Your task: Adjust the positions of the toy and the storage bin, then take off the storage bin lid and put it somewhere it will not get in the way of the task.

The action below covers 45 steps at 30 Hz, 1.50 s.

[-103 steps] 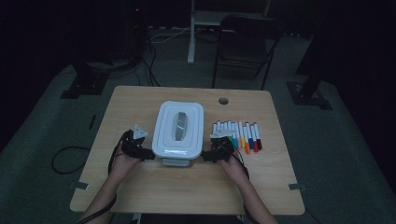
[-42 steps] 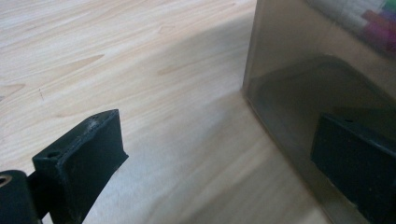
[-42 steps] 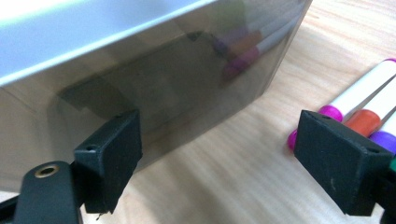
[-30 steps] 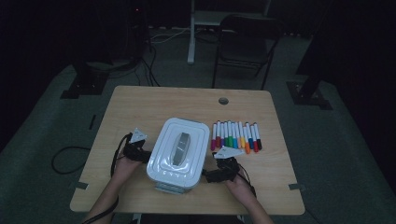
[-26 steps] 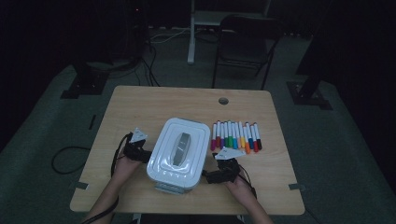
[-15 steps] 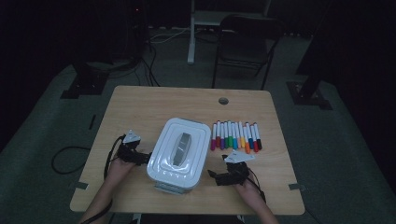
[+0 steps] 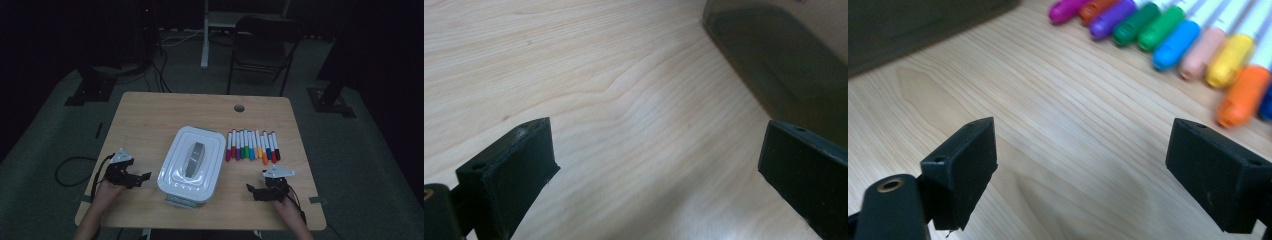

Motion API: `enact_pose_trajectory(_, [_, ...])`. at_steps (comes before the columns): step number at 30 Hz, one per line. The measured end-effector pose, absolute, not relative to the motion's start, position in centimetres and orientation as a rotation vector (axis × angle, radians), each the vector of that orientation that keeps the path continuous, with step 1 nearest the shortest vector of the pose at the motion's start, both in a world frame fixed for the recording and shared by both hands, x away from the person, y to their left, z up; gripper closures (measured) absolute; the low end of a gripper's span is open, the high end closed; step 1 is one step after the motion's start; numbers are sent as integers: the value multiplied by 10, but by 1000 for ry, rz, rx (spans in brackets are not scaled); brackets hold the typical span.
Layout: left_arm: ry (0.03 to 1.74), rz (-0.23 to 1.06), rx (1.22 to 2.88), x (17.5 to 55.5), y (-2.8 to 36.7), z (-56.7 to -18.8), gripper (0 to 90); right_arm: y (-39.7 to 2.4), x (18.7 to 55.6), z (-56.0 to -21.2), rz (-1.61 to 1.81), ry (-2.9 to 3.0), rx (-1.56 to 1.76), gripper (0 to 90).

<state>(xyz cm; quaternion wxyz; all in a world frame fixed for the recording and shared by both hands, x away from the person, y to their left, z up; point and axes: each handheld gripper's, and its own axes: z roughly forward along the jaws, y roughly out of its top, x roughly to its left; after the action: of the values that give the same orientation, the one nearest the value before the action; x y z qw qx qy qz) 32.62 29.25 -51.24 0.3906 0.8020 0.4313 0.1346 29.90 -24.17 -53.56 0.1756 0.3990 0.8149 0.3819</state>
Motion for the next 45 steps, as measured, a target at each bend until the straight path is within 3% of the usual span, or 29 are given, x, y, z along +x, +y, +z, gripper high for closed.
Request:
enact_pose_trajectory(9, [1087, 374, 1984, 304, 305, -484, 25, -266, 299, -544, 1033, 2271, 1211, 127])
enact_pose_trajectory(16, [1034, 417, 1964, 293, 291, -449, 25, -266, 300, -550, 987, 2287, 1219, 129])
enact_pose_trajectory(29, [922, 422, 1979, 280, 242, -404, 25, -267, 300, -550, 982, 2282, 1226, 124])
enact_pose_trajectory(45, [800, 382, 2065, 284, 172, -387, 28, -267, 300, -550, 980, 2281, 1229, 125])
